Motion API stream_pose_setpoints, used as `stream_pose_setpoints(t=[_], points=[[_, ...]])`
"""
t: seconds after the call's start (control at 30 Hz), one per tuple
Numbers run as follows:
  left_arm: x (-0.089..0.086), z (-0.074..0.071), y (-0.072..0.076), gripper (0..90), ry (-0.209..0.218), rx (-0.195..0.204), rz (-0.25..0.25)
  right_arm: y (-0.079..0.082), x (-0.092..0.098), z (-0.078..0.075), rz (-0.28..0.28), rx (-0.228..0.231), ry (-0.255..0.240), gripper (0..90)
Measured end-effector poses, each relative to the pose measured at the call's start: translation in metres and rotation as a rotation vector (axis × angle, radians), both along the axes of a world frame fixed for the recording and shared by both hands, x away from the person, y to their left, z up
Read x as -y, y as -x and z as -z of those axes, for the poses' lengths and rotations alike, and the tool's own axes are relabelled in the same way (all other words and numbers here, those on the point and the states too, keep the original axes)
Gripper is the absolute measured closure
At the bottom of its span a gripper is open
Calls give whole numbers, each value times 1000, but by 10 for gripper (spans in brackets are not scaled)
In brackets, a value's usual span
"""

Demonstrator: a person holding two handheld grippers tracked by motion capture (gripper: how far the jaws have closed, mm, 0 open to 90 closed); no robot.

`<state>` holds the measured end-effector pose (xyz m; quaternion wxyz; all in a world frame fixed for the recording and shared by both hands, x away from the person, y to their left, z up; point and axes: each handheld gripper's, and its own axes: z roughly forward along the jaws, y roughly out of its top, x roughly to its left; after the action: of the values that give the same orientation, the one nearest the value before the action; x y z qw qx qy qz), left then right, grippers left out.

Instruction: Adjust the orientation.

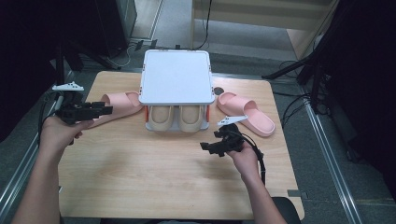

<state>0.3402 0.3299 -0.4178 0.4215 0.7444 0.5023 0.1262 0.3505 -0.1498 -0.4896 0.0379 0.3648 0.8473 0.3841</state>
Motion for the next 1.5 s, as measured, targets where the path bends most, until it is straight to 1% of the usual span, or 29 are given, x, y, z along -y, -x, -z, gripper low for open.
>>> stream_pose_setpoints(t=[0.03,0.07,0.13,0.17,0.23,0.27,0.3,0.33,0.4,0.43,0.47,0.53,0.57,0.7,0.77,0.83,0.87,0.93,1.0,1.07,1.13,1.2,1.27,1.3,1.43,1.5], points=[[-2,3,-1,592,-6,-15,-11,0,-1,0,-5,2,3,203],[-4,5,-2,622,-9,-26,-11,0,-1,0,-6,5,6,204],[-9,11,-5,707,23,-59,2,0,-1,1,-5,7,10,204],[-10,13,-6,743,17,-59,14,1,-1,1,-4,7,13,204],[-12,19,-9,807,-28,-47,8,2,0,2,4,6,19,204],[-13,21,-11,824,-45,-50,-4,3,0,2,5,7,18,207],[-15,24,-14,846,-74,-53,-18,4,1,2,7,4,15,208],[-16,26,-16,862,-93,-48,-26,6,1,2,7,-3,0,208],[-19,32,-22,885,-114,-44,-29,9,3,2,-1,-6,-24,207],[-20,35,-24,886,-120,-41,-33,11,4,2,5,-9,-23,207],[-21,38,-27,890,-125,-42,-26,13,5,2,5,-5,-20,207],[-22,43,-33,890,-146,-49,-23,16,8,3,13,-5,-15,208],[-23,48,-38,890,-145,-59,-19,18,9,3,14,-8,-14,208],[-27,55,-49,888,-134,-61,-29,23,16,4,28,-6,-15,208],[-29,59,-54,888,-124,-47,-33,26,20,5,40,-7,-16,208],[-32,62,-58,888,-110,-59,-43,28,23,5,55,-10,-18,208],[-33,64,-60,886,-111,-60,-48,29,26,5,62,-5,-18,208],[-37,69,-65,886,-87,-83,-54,32,29,5,75,-7,-18,208],[-39,73,-68,886,-79,-90,-56,34,31,5,82,-5,-19,208],[-42,78,-71,886,-60,-103,-56,36,33,5,90,-5,-16,208],[-42,82,-74,886,-64,-113,-59,37,34,5,96,-7,-14,208],[-41,85,-76,886,-78,-122,-55,37,35,6,99,-5,-12,208],[-39,87,-76,885,-91,-121,-55,38,36,6,105,-9,-13,208],[-39,87,-77,885,-92,-128,-51,37,37,6,105,-8,-14,208],[-38,88,-77,883,-86,-133,-51,37,37,6,103,-7,-16,208],[-38,89,-77,882,-78,-138,-57,36,36,6,99,-5,-13,208]])
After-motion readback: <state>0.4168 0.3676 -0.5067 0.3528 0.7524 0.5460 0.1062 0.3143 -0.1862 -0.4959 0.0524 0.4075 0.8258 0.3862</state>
